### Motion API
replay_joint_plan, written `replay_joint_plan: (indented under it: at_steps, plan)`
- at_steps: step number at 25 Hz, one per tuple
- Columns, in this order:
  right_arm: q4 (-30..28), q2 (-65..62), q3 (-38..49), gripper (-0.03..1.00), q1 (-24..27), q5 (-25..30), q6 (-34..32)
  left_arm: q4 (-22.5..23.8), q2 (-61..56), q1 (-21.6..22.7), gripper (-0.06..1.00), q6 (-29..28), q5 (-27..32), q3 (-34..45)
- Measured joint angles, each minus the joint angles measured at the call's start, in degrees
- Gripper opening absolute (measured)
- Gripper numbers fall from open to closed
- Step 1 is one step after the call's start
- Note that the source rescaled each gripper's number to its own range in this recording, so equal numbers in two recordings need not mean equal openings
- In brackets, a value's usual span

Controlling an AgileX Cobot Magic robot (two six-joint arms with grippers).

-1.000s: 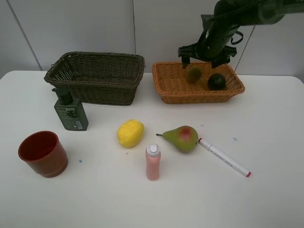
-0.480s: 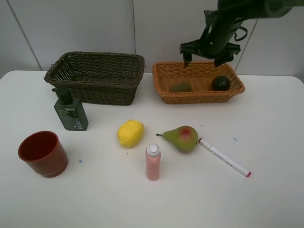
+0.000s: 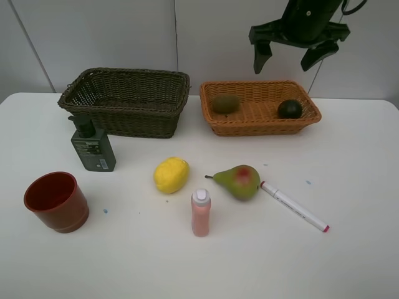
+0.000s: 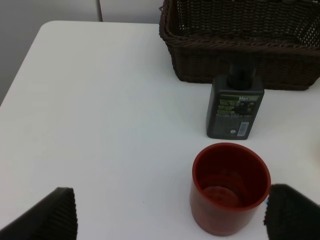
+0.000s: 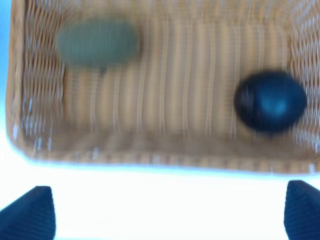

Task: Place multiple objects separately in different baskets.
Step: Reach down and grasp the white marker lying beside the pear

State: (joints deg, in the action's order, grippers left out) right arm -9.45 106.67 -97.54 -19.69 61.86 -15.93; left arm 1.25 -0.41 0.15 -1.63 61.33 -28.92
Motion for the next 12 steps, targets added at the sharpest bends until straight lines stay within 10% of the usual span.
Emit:
replay_joint_plan:
  at_steps: [12]
  plan:
    - [9.1, -10.2, 12.3, 1.00, -1.2, 7.6, 18.1, 0.0, 0.0, 0.0, 0.97, 0.0, 0.0, 0.0]
